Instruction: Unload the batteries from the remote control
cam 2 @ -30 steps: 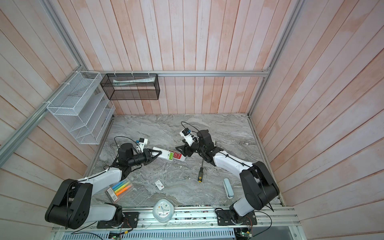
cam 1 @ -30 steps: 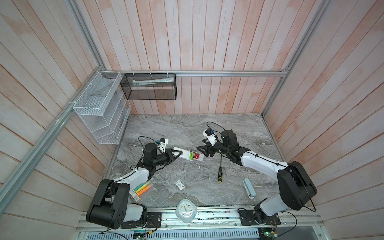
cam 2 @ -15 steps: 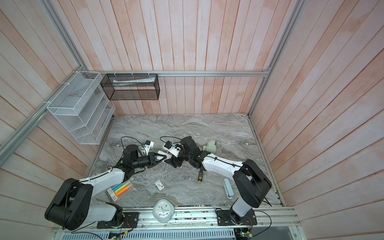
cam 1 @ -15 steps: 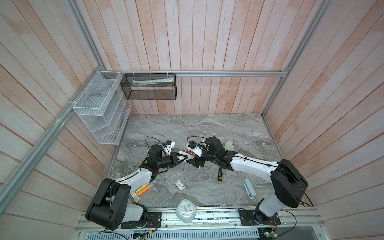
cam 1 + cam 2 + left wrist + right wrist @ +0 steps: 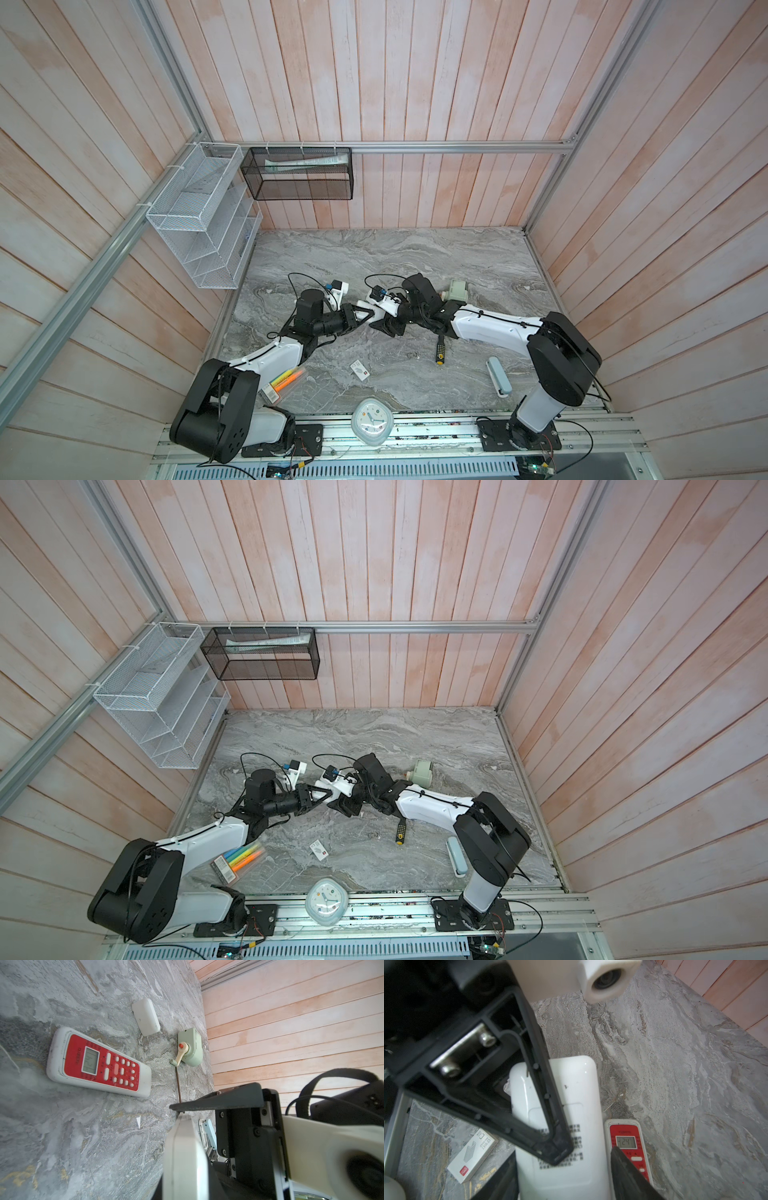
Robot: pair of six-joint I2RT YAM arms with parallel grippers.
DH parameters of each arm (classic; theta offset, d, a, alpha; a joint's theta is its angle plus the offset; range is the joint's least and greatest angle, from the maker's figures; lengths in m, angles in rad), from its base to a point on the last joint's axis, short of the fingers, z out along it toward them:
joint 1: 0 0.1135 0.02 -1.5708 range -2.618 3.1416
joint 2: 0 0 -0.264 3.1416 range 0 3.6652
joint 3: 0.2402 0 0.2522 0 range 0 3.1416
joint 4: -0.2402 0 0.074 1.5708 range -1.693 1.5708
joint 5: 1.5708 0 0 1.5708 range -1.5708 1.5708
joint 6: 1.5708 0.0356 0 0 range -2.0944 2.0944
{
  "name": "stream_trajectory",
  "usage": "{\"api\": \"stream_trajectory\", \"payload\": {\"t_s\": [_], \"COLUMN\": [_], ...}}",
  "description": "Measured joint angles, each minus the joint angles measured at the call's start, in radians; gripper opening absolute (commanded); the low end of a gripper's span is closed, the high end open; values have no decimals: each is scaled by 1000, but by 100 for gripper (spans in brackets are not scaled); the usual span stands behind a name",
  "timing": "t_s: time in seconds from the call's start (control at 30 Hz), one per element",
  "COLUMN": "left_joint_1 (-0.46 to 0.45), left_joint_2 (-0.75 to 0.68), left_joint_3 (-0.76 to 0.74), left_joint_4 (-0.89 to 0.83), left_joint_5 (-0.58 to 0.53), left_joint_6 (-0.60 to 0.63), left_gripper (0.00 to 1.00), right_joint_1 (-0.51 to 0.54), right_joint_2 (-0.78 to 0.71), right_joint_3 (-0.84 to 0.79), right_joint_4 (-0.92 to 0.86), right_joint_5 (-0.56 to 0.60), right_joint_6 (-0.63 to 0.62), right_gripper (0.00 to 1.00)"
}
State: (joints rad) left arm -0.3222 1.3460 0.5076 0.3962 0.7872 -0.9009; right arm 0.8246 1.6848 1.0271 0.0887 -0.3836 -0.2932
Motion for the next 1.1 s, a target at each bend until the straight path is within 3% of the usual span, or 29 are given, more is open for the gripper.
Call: {"api": "stream_trajectory", "payload": {"t_s": [0.23,0.47,0.6,0.83,0.93,1.1], "left_joint_1": [0,0,0,2,18,107], "left_joint_2": [0,0,0,0,-6,-74], "left_joint_3": [0,0,0,0,-1,-5], "left_joint_4": [-3,-5,-4,-1,-13,-83], "left_joint_5": [1,1,0,0,-3,-19], "left_joint_6": [0,0,0,-3,-4,5], "left_gripper": [0,16,32,76,84,88], "right_joint_1": [5,6,6,6,6,6], "right_joint_2": [0,0,0,0,0,3], "right_joint_3": [6,8,8,2,-6,-20], "right_joint_4": [-19,-26,-26,-41,-55,-101], "right_joint_5": [2,2,5,24,29,44], "right_joint_6": [-34,-49,-50,-53,-60,-82], "right_gripper": [53,43,40,39,39,39]}}
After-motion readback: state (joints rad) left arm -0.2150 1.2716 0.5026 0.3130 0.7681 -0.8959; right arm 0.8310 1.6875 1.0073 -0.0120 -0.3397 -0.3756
